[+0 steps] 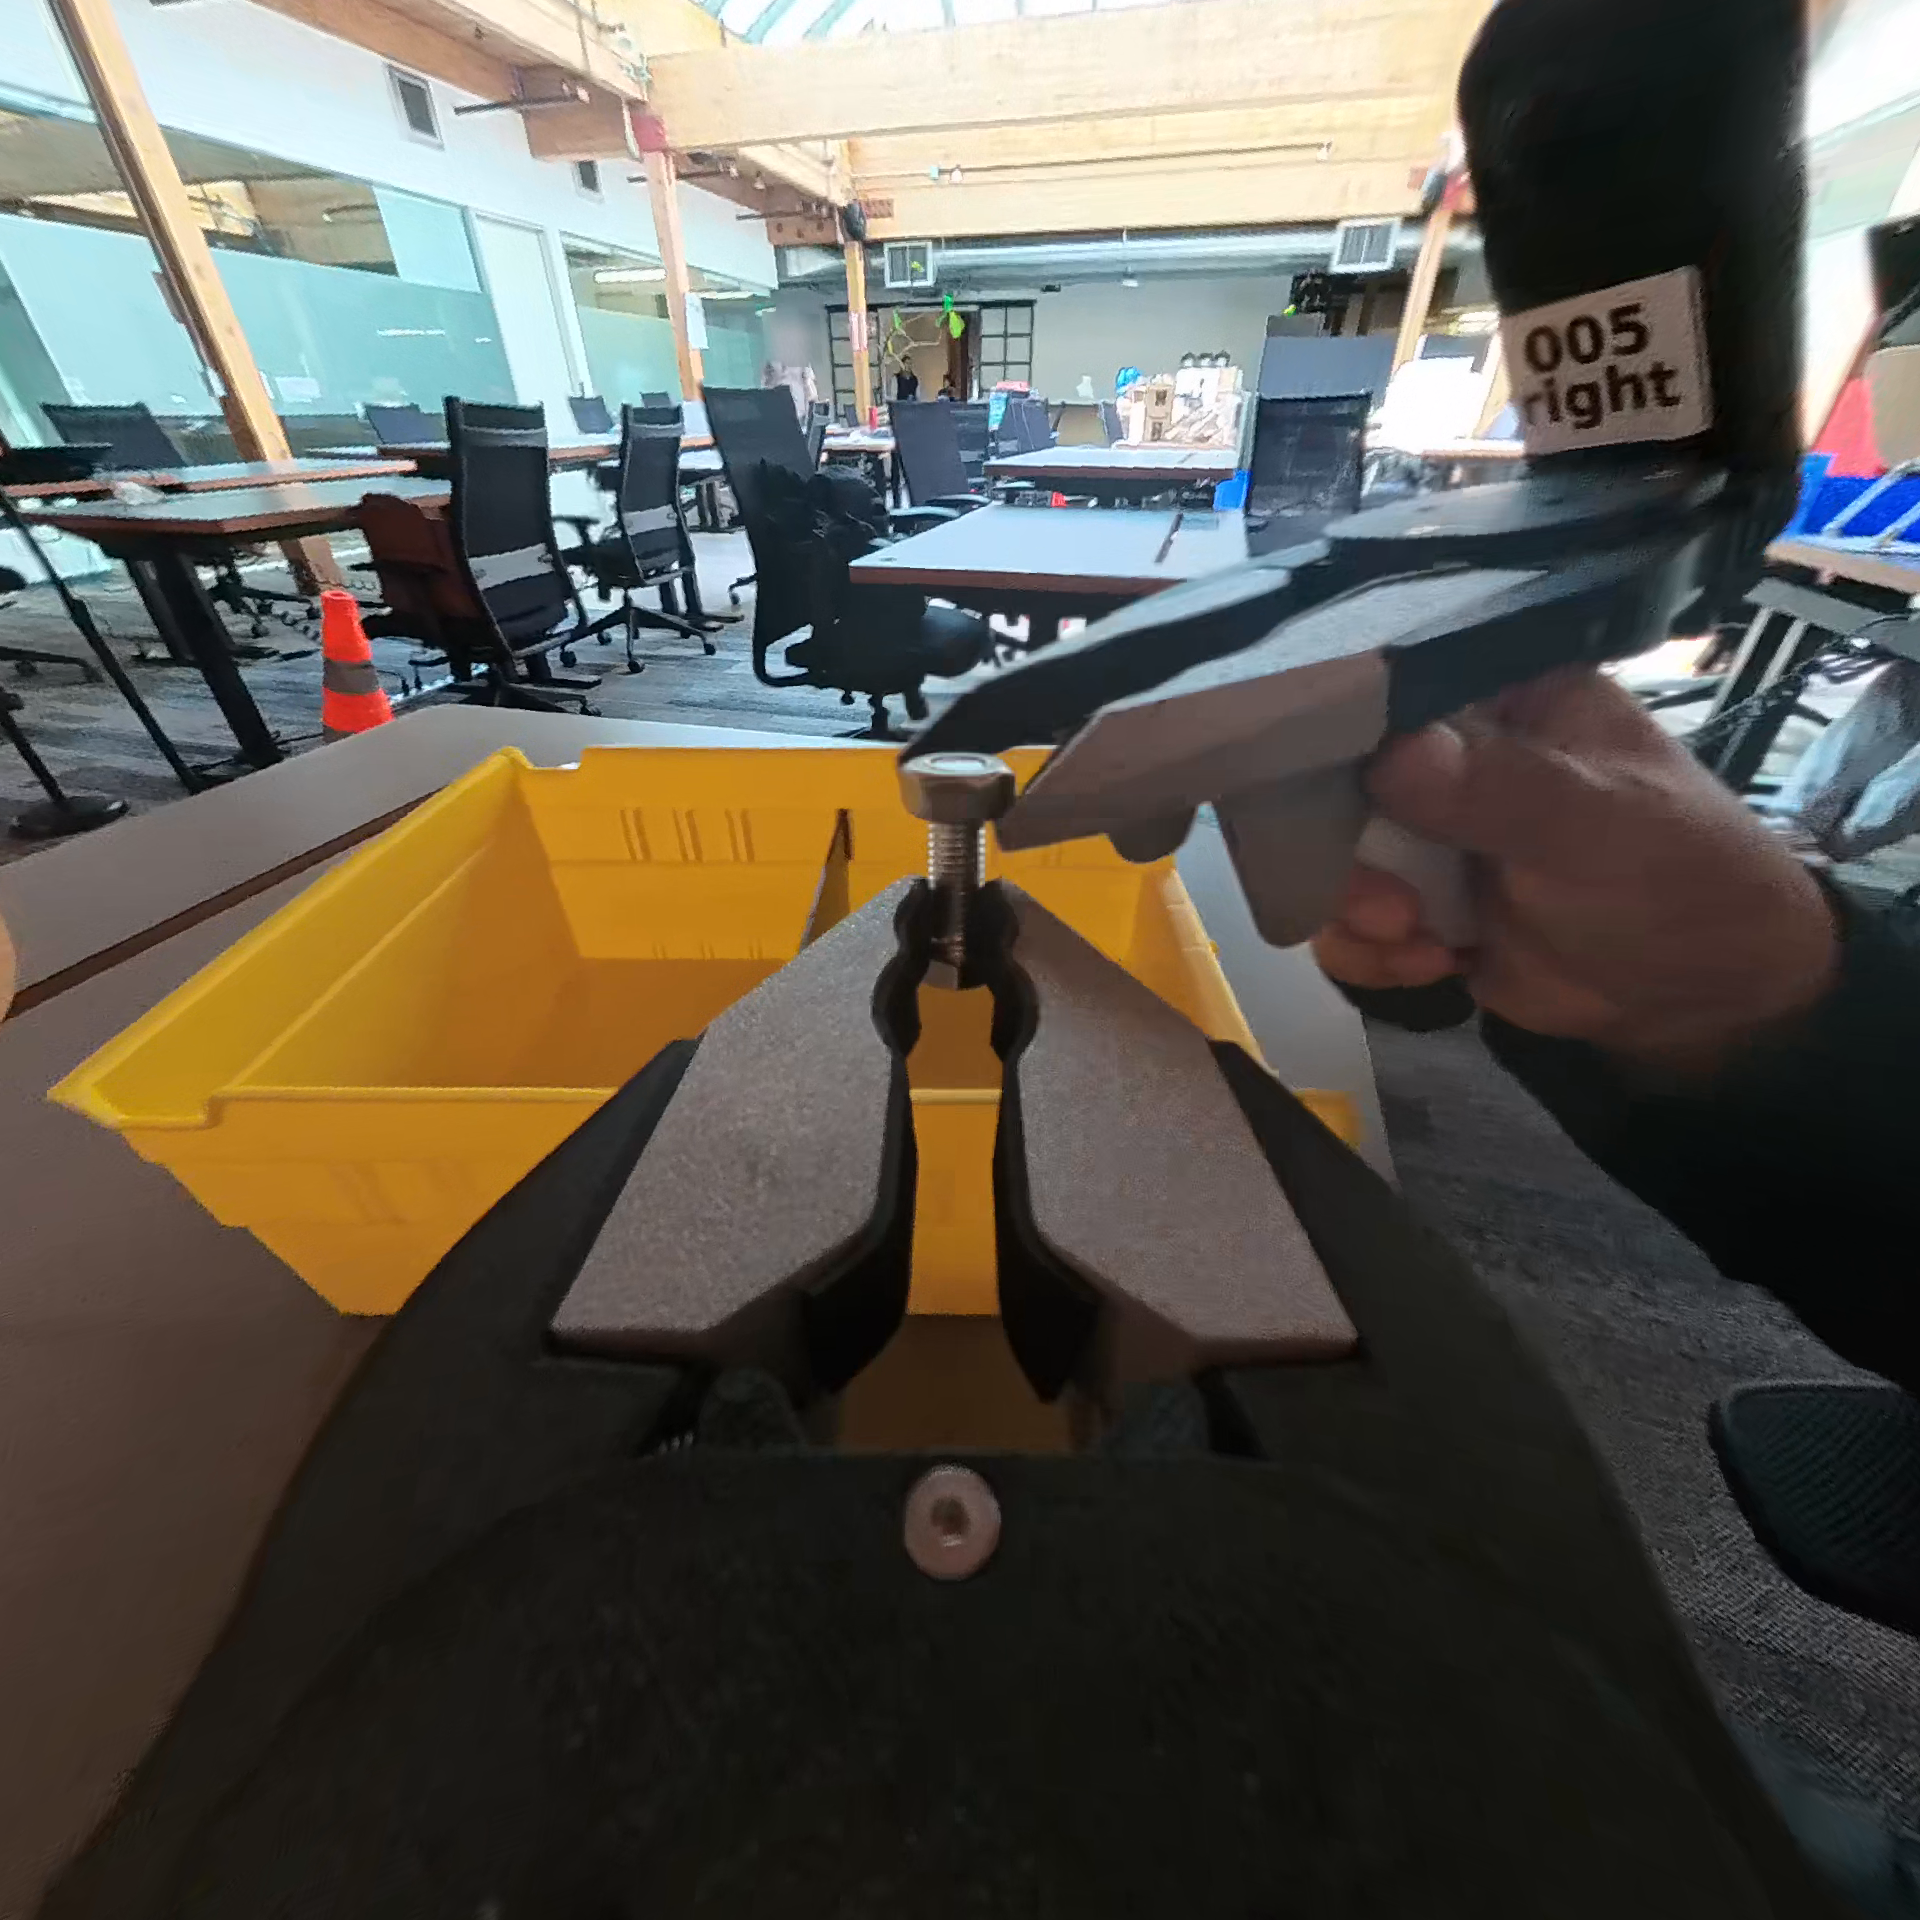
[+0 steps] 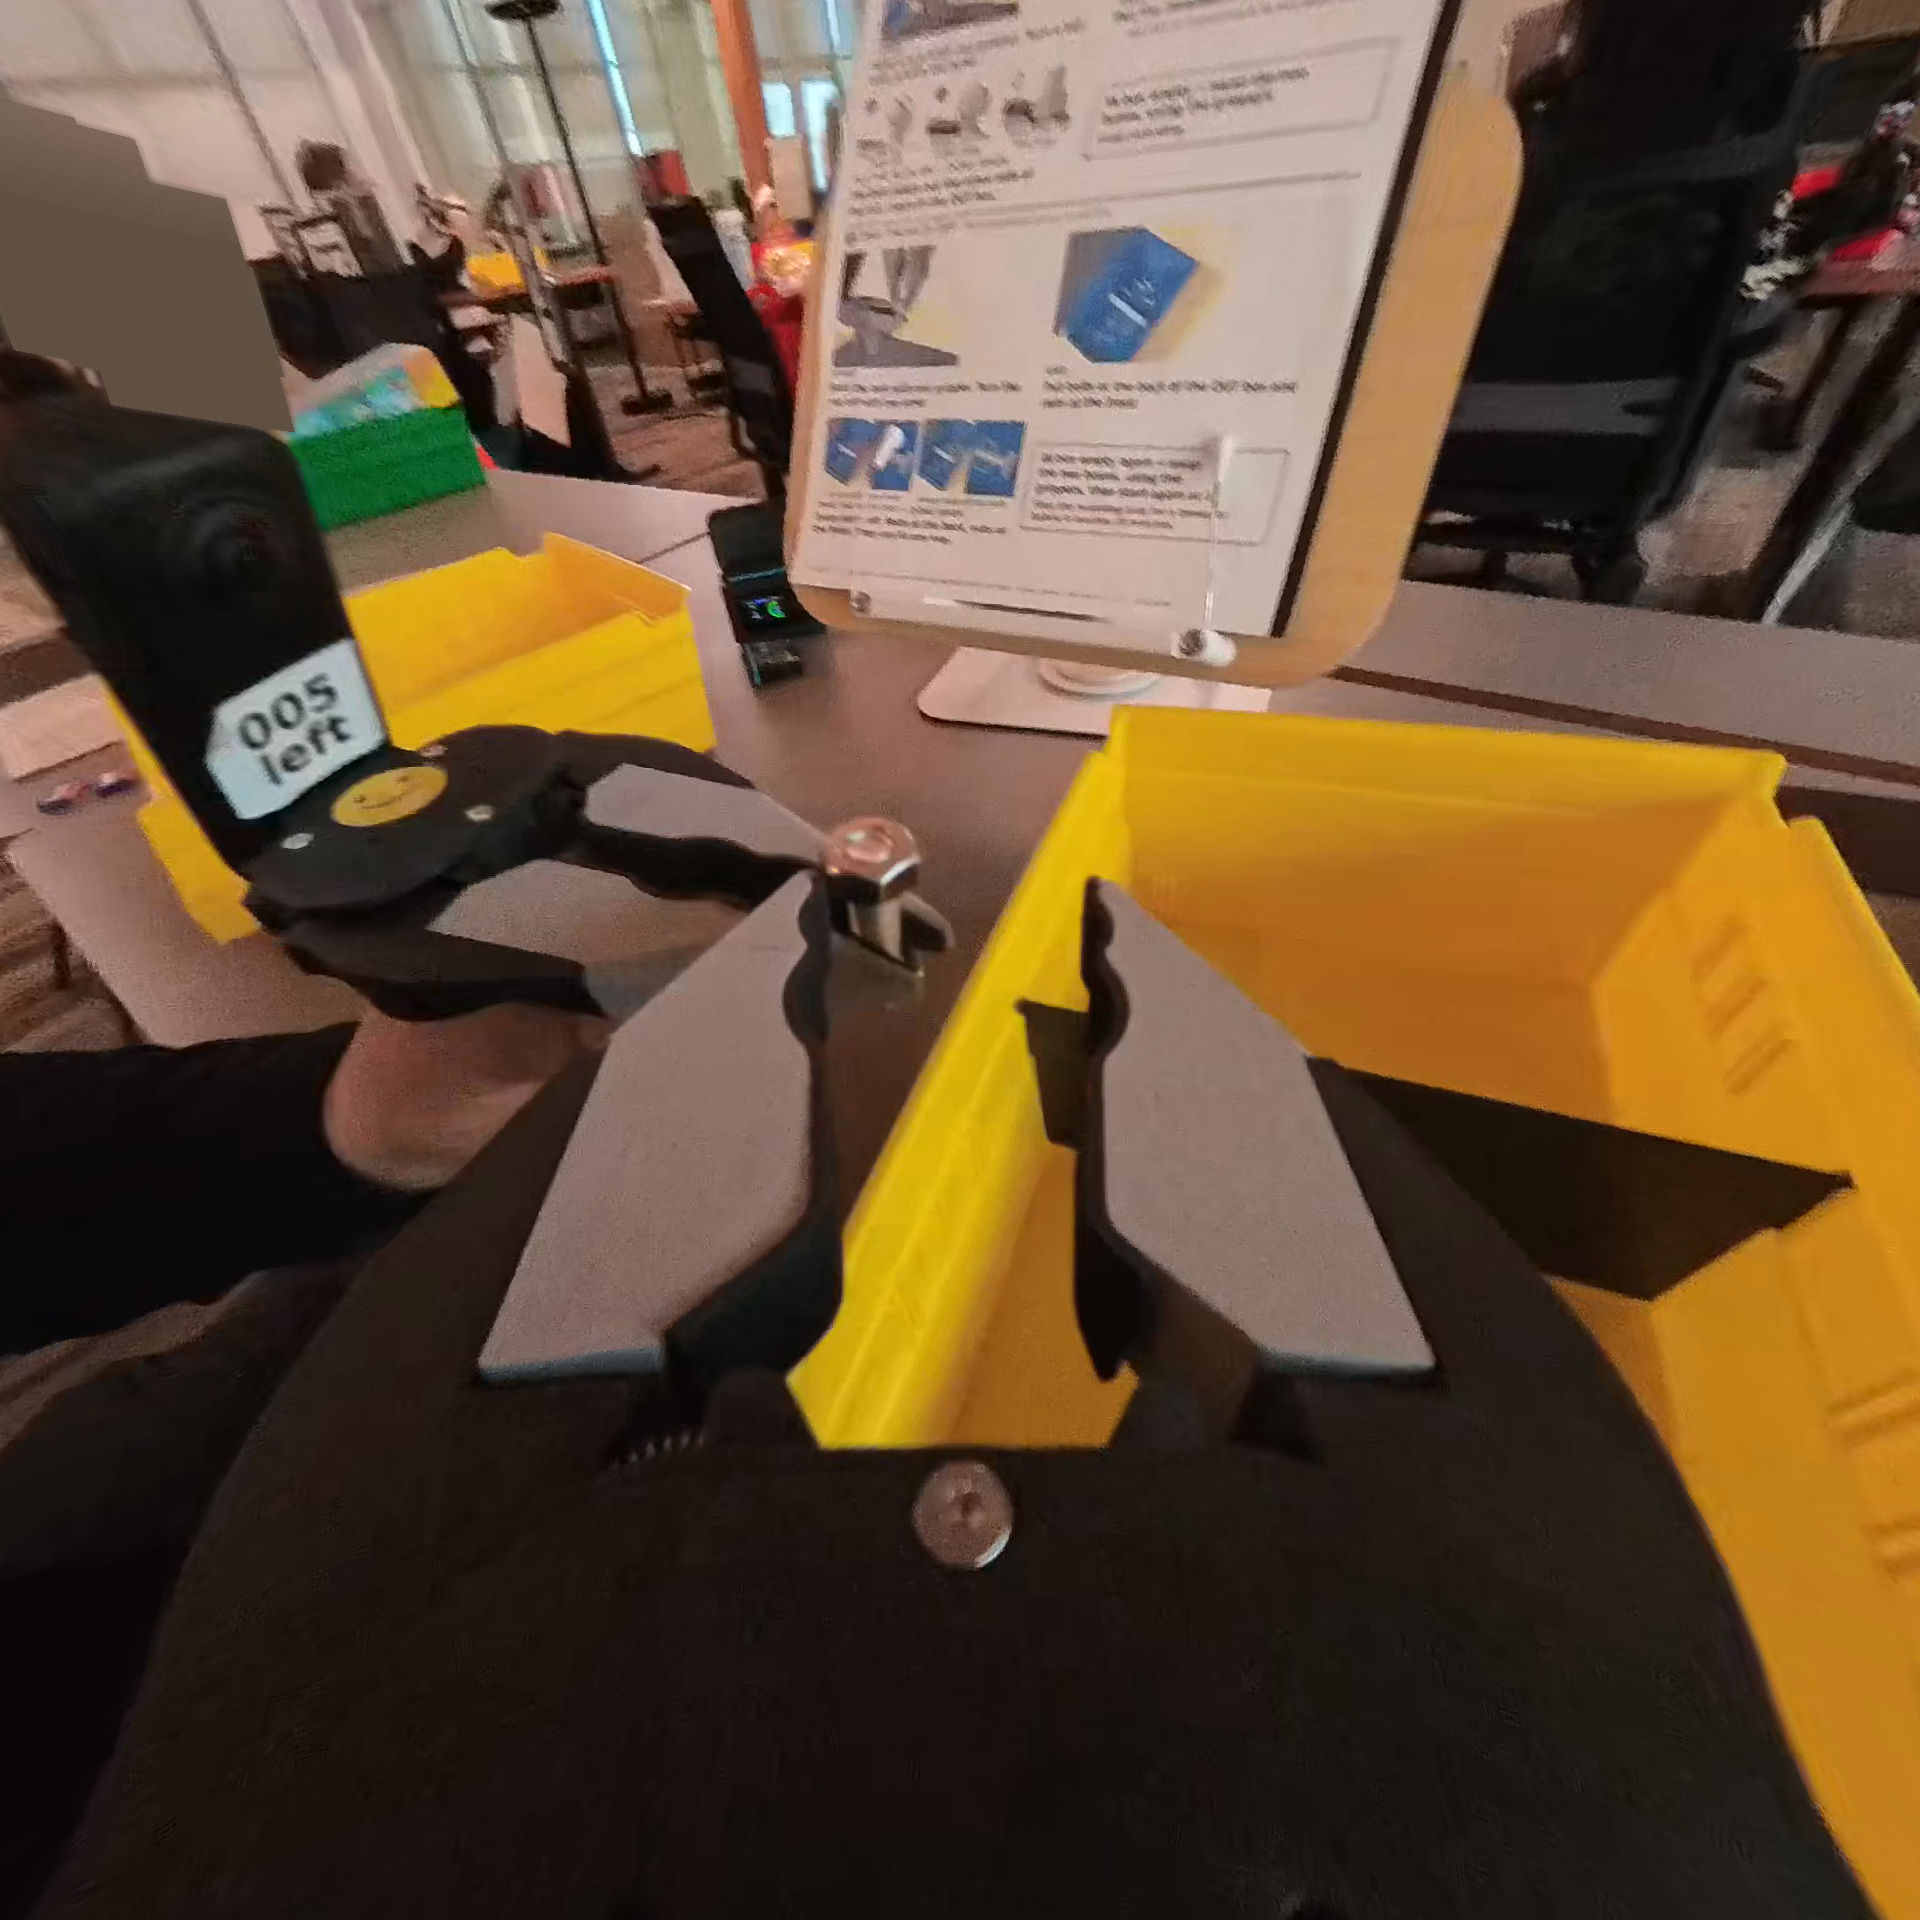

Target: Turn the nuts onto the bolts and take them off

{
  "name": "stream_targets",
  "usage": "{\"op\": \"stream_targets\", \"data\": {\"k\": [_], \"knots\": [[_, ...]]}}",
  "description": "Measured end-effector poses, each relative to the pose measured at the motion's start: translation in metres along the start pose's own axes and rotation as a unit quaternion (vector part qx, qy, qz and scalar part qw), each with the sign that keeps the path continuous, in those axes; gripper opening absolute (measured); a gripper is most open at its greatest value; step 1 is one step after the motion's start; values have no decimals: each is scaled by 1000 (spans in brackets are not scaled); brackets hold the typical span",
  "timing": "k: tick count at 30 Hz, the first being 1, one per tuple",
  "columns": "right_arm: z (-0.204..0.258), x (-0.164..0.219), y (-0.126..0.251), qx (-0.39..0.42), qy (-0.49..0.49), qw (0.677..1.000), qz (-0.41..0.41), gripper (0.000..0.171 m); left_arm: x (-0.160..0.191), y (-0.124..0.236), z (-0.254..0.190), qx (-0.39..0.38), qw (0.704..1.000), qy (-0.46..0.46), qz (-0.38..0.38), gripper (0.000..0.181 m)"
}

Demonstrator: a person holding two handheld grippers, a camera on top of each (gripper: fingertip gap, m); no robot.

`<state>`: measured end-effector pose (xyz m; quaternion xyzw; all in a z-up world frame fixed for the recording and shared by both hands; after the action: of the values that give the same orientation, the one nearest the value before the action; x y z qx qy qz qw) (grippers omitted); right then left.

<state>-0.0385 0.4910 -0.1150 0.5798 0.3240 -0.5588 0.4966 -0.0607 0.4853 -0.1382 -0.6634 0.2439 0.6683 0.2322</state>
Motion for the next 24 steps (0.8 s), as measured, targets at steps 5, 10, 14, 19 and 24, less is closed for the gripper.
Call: {"op": "stream_targets", "data": {"k": [5,10,14,19,24], "knots": [[-15,0,21,37,-4,999,-20,38,6,-5,-1,5,1000,1,16,6],[13,-6,-1,-16,7,1000,-14,47,4,-8,-7,3,1000,-14,11,6],[-26,16,12,48,-46,998,21,32,9,-9,2,-14,1000,-3,24,6],[-3,1,18,-29,-38,998,-33,47,11,-13,-4,-7,999,-13,28,6],[-11,7,-2,-6,-32,999,-3,45,14,-13,-2,-22,999,-17,38,6]]}}
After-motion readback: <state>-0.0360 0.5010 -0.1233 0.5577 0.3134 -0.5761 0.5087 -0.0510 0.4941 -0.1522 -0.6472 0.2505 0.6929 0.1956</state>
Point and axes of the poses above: each gripper's, where its closed fingertips meet, y back along the fingers, x out of its underside, z = x × y across the jaws, the point moved 2 cm from there along y, back along the fingers
